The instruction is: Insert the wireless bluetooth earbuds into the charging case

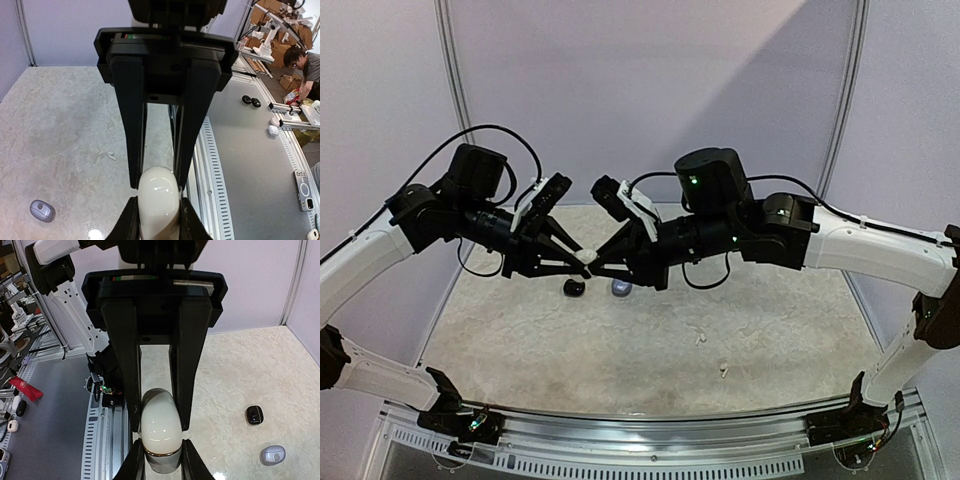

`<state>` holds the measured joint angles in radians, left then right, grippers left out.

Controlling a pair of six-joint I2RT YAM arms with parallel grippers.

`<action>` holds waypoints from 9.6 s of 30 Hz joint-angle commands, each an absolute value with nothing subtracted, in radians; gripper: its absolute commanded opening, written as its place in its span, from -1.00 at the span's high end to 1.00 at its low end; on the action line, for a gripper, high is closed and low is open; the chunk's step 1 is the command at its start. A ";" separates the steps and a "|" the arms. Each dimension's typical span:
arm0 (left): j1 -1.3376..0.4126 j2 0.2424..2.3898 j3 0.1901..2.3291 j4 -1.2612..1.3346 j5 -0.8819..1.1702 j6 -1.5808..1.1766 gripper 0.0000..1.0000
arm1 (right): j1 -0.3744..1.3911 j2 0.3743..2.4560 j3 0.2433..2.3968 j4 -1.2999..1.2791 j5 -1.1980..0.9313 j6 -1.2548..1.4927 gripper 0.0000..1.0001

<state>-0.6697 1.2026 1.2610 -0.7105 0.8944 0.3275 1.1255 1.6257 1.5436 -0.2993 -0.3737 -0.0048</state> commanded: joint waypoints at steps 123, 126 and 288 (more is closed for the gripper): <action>-0.726 1.042 0.793 0.180 0.853 0.253 1.00 | 1.086 1.586 1.503 -0.098 -0.063 -0.019 -0.43; -0.726 1.038 0.789 0.176 0.851 0.242 1.00 | 1.084 1.587 1.498 -0.092 -0.045 -0.006 -0.42; -0.693 1.010 0.533 0.709 0.508 -0.076 1.00 | 1.170 1.649 1.496 -0.046 0.071 -0.340 0.55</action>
<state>-0.6975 1.0134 0.5243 0.6674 0.4976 -0.0845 1.1675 1.6218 1.4822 0.0151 0.0536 -0.3325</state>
